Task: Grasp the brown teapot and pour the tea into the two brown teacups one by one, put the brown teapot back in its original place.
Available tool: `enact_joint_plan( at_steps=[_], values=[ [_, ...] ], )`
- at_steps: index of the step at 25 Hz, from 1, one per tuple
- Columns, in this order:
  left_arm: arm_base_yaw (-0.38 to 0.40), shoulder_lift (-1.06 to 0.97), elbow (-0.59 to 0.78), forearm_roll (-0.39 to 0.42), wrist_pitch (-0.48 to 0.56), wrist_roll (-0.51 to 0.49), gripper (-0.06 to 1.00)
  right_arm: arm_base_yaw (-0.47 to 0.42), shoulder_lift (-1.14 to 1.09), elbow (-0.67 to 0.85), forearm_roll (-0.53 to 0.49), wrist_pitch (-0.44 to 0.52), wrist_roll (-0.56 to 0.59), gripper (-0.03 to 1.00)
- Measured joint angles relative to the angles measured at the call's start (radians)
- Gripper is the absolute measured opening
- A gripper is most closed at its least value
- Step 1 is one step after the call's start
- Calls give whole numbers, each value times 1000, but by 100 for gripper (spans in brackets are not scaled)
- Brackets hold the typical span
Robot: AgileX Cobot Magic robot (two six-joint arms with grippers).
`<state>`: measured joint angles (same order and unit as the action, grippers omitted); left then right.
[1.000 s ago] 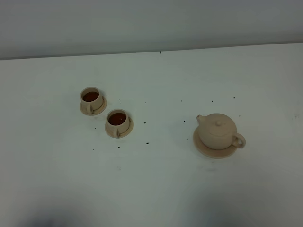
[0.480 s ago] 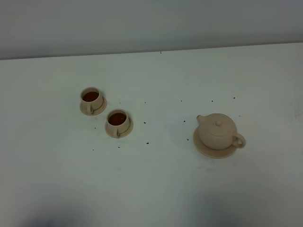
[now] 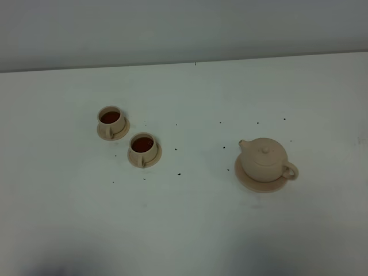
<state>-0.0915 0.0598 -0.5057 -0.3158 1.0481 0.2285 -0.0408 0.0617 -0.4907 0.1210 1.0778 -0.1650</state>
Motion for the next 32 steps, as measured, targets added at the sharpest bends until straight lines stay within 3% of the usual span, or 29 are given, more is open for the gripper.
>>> enact_joint_plan(
  at_steps=[32],
  values=[
    [0, 0, 0, 0, 0, 0, 26, 13, 0, 0, 49, 0, 0, 23]
  ],
)
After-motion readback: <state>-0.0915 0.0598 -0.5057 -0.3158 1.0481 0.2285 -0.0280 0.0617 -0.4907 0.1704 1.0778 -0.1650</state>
